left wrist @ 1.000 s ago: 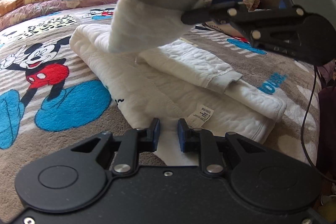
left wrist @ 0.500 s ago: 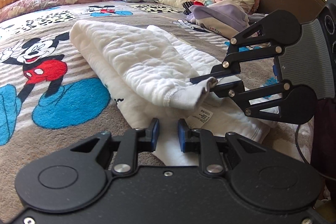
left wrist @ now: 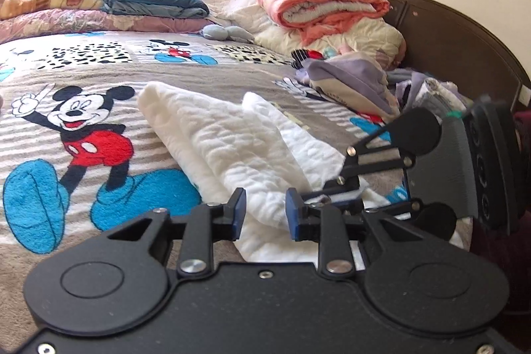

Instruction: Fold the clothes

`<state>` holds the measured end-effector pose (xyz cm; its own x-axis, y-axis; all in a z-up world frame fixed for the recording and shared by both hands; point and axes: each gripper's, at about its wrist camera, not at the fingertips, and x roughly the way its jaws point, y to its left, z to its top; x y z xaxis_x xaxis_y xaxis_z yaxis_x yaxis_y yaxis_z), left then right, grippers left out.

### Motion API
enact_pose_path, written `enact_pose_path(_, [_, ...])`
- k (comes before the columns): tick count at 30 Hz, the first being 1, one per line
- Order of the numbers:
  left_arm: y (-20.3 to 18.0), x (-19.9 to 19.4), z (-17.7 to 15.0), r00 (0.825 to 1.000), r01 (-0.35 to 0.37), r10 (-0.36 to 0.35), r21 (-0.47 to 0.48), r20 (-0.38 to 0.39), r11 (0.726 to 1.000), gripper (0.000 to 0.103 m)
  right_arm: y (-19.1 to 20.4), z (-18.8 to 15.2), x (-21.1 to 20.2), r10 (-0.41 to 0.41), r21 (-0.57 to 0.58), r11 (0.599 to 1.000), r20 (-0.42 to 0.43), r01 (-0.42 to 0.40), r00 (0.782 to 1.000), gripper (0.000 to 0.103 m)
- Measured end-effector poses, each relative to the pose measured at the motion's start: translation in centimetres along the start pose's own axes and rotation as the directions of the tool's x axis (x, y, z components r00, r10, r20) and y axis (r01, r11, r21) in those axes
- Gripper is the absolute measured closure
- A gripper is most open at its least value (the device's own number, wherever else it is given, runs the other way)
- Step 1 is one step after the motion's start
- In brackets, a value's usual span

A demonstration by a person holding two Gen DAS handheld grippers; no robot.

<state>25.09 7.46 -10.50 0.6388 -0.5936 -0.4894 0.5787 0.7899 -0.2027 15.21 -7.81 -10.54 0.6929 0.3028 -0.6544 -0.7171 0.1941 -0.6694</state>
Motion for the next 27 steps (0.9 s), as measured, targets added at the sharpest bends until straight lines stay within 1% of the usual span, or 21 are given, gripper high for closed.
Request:
enact_pose_path(2, [1.0,0.4,1.0,0.998,-0.054,0.056,-0.045,0.037,0.998,0.08,0.0,-0.1,0.0,0.002,0.009,1.0,0.004,-0.002,1.0,0.094])
enact_pose_path(5, [2.5,1.0,2.6,0.986,-0.133,0.142,-0.113,0.085,0.985,0.08,0.1,-0.1,-0.1,0.009,0.021,1.0,0.015,-0.009,1.0,0.092])
enact_pose_path(8, [3.5,3.5,3.9,0.968,-0.231,0.24,-0.112,0.074,0.966,0.081,0.4,-0.3,-0.2,0.006,0.019,1.0,0.024,-0.006,1.0,0.091])
enact_pose_path(10, [5.1,5.0,4.8,0.968,-0.224,0.239,-0.159,0.08,0.961,0.086,0.3,-0.5,-0.4,0.008,0.029,1.0,0.031,-0.009,0.999,0.091])
enact_pose_path(12, [6.0,6.8,5.7,0.966,-0.232,0.247,-0.161,0.077,0.959,0.094,0.3,-0.6,-0.5,0.009,0.038,0.999,0.037,-0.011,0.999,0.091])
enact_pose_path(13, [6.5,7.6,6.2,0.966,-0.233,0.248,-0.161,0.075,0.959,0.094,0.3,-0.6,-0.6,0.01,0.042,0.999,0.04,-0.012,0.999,0.091])
enact_pose_path(15, [6.8,8.8,6.7,0.976,-0.189,0.201,-0.132,0.08,0.973,0.094,0.3,-0.8,-0.7,0.012,0.053,0.998,0.047,-0.015,0.999,0.091])
enact_pose_path(18, [6.4,11.0,7.1,0.987,-0.15,0.151,-0.016,0.059,0.988,0.094,0.3,-1.0,-0.7,0.016,0.058,0.998,0.058,-0.019,0.998,0.091])
enact_pose_path(19, [6.6,11.7,7.1,0.989,-0.143,0.143,-0.002,0.039,0.99,0.094,0.4,-1.1,-0.7,0.017,0.06,0.998,0.062,-0.021,0.998,0.091])
enact_pose_path(23, [7.0,13.6,6.6,0.995,-0.096,0.097,0.023,-0.014,0.995,0.095,0.5,-1.2,-0.7,0.019,0.064,0.998,0.075,-0.024,0.997,0.091])
enact_pose_path(24, [7.0,13.9,6.6,0.997,-0.076,0.077,0.031,-0.027,0.997,0.097,0.5,-1.3,-0.8,0.018,0.067,0.997,0.079,-0.024,0.997,0.091])
enact_pose_path(26, [6.9,14.4,6.7,0.998,-0.036,0.038,0.046,-0.053,0.998,0.097,0.6,-1.4,-0.8,0.017,0.068,0.997,0.085,-0.022,0.996,0.091])
enact_pose_path(27, [6.7,14.7,6.6,0.997,-0.028,0.031,0.047,-0.066,0.998,0.097,0.8,-1.4,-0.9,0.016,0.066,0.998,0.088,-0.022,0.996,0.091])
